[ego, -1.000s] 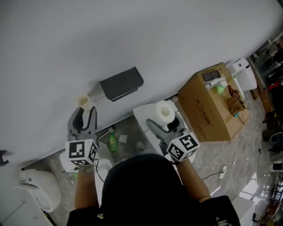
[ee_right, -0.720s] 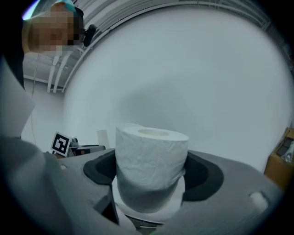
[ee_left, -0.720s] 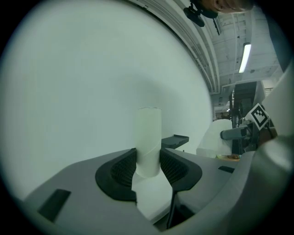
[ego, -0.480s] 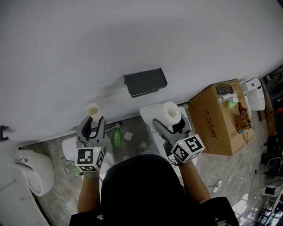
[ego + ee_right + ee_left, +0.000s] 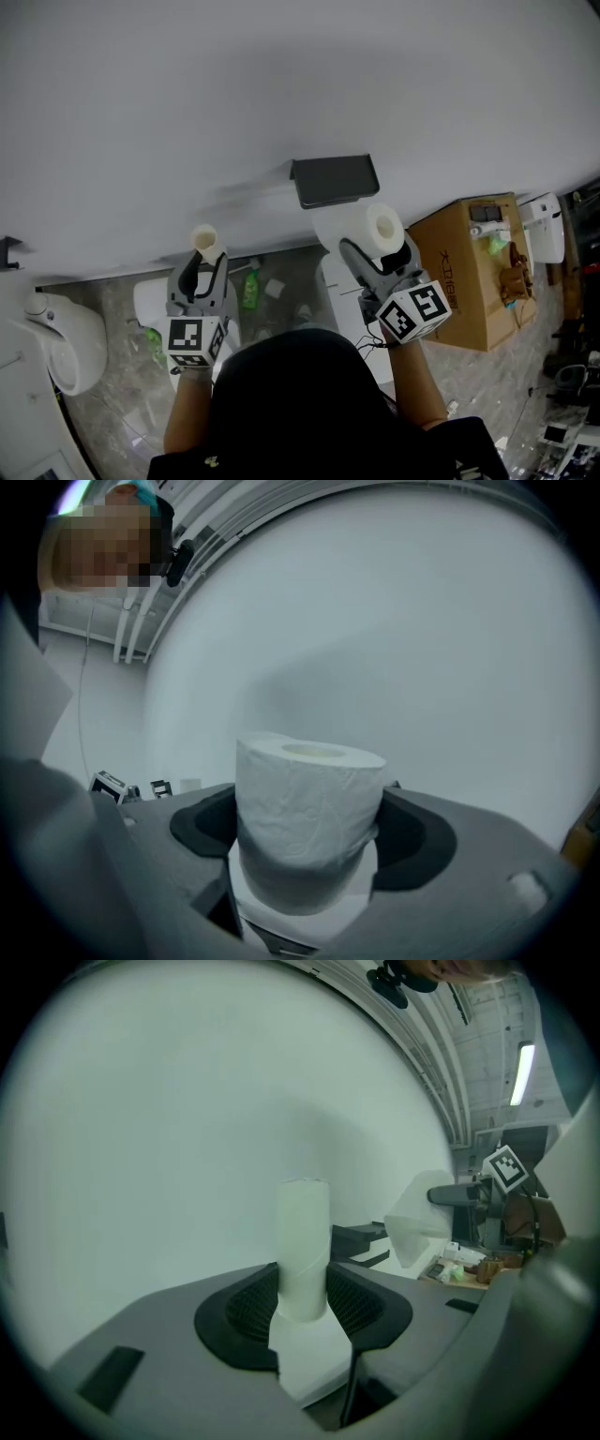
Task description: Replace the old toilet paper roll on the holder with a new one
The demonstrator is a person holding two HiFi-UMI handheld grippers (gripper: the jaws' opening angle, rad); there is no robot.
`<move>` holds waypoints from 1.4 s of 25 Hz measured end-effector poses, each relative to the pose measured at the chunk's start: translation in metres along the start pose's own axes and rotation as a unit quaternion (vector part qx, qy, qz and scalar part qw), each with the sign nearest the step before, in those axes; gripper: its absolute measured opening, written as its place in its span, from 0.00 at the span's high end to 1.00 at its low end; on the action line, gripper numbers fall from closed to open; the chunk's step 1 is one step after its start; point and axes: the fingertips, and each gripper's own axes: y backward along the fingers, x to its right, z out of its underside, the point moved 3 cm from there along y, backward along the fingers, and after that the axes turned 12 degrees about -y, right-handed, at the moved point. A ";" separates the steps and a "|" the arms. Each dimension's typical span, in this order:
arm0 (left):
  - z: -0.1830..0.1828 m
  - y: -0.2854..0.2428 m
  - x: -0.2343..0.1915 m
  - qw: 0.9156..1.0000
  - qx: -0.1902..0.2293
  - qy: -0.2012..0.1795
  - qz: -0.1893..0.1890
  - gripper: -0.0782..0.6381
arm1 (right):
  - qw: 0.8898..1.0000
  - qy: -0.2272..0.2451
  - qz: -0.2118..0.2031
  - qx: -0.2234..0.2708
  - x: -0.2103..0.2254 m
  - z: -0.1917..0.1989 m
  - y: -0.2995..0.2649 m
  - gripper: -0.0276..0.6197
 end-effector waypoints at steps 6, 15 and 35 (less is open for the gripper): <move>0.004 0.008 -0.006 1.000 -0.003 0.009 -0.020 0.65 | 1.000 0.029 -0.010 0.004 0.000 -0.030 -0.029 0.32; 0.014 0.015 -0.012 0.998 -0.015 0.029 -0.055 0.65 | 0.994 0.103 -0.015 -0.015 0.009 -0.052 -0.077 0.32; 0.022 0.012 -0.010 0.994 -0.040 0.046 -0.093 0.65 | 0.985 0.156 -0.019 -0.077 0.038 -0.024 -0.135 0.32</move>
